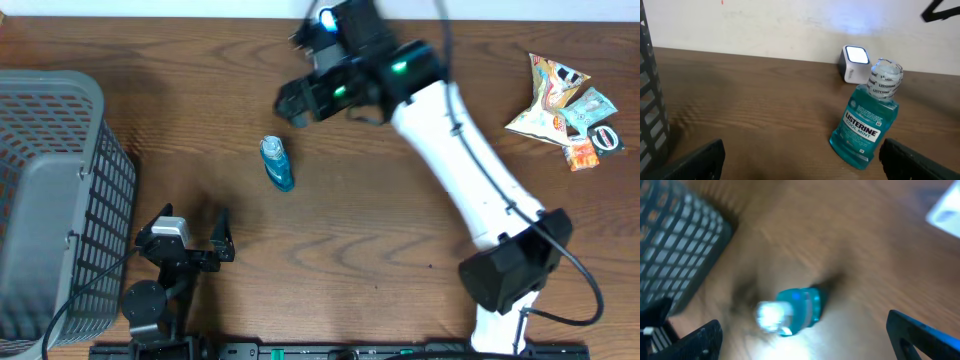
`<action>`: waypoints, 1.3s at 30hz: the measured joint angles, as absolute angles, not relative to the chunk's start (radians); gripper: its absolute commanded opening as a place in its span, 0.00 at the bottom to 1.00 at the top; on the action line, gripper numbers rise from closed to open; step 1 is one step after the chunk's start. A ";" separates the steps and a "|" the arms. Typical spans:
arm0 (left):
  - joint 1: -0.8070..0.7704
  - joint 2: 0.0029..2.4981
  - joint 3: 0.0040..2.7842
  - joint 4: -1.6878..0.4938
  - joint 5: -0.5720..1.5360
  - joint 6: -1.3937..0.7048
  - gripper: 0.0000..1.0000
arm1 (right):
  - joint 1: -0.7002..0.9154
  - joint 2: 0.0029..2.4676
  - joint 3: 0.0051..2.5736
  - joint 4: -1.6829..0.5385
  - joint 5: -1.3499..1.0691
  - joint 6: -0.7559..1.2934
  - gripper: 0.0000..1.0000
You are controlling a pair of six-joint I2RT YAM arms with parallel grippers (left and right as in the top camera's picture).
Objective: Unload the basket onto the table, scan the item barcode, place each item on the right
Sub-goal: 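Reach the right gripper to the Listerine bottle and grasp it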
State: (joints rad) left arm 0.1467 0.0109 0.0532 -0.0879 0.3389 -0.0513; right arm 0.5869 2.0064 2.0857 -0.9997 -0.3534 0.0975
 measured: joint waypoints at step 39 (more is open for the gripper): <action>0.147 0.011 0.053 -0.088 0.339 -0.051 0.98 | 0.757 2.271 2.083 -1.003 -0.096 0.143 0.30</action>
State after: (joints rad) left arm 0.1467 0.0113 0.0532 -0.0879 0.3389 -0.0513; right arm 0.7570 2.2711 2.0834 -1.0031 -0.0956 0.1432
